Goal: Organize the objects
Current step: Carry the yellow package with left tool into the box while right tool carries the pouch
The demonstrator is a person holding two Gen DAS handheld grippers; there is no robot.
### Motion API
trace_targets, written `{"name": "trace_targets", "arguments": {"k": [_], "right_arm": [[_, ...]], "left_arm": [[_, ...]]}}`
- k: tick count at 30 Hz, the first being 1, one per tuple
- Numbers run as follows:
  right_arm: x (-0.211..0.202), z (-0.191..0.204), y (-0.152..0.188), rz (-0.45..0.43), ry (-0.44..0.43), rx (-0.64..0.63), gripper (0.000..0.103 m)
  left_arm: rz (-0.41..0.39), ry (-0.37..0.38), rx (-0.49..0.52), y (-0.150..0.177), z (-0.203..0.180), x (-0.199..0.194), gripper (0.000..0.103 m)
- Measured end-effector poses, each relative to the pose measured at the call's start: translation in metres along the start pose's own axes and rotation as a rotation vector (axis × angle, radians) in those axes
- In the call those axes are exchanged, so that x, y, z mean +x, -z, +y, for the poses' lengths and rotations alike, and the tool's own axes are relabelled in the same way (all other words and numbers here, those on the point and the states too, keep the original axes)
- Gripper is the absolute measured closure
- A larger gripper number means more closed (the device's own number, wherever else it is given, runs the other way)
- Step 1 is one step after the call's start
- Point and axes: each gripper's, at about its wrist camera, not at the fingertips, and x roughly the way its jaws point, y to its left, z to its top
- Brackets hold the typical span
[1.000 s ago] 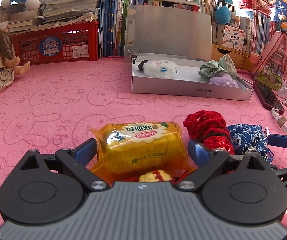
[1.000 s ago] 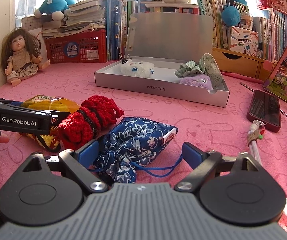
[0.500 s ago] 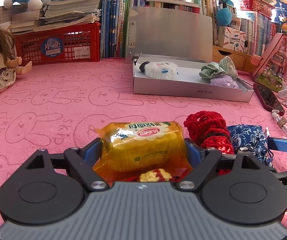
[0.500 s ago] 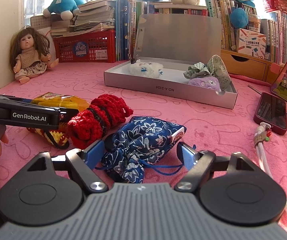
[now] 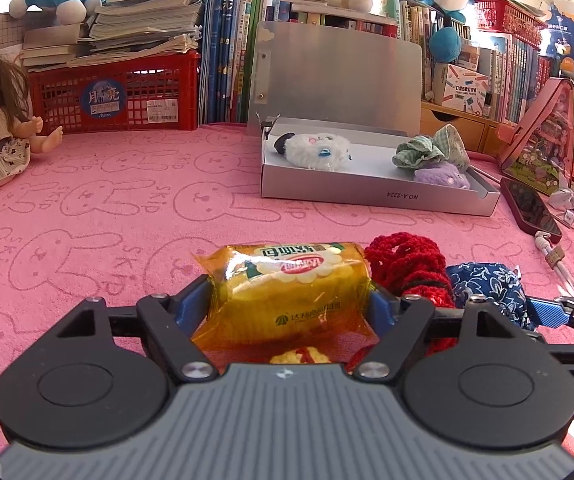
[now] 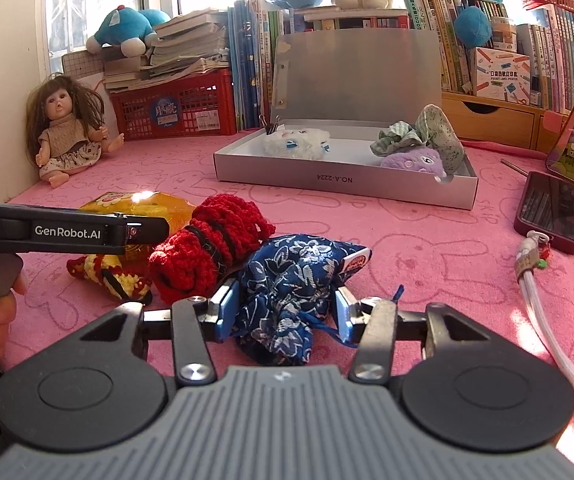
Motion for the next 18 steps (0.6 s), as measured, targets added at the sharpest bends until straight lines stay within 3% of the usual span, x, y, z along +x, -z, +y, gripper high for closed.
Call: {"name": "trace_targets", "arguments": {"k": [8, 18], "right_arm": [[-0.002, -0.008, -0.006, 0.004, -0.004, 0.059, 0.056], [-0.008, -0.014, -0.024, -0.039, 0.054, 0.042, 0.056]], "left_arm": [[-0.022, 0.004, 0.001, -0.008, -0.001, -0.004, 0.022], [-0.034, 0.026, 0.0, -0.022, -0.003, -0.002, 0.022]]}}
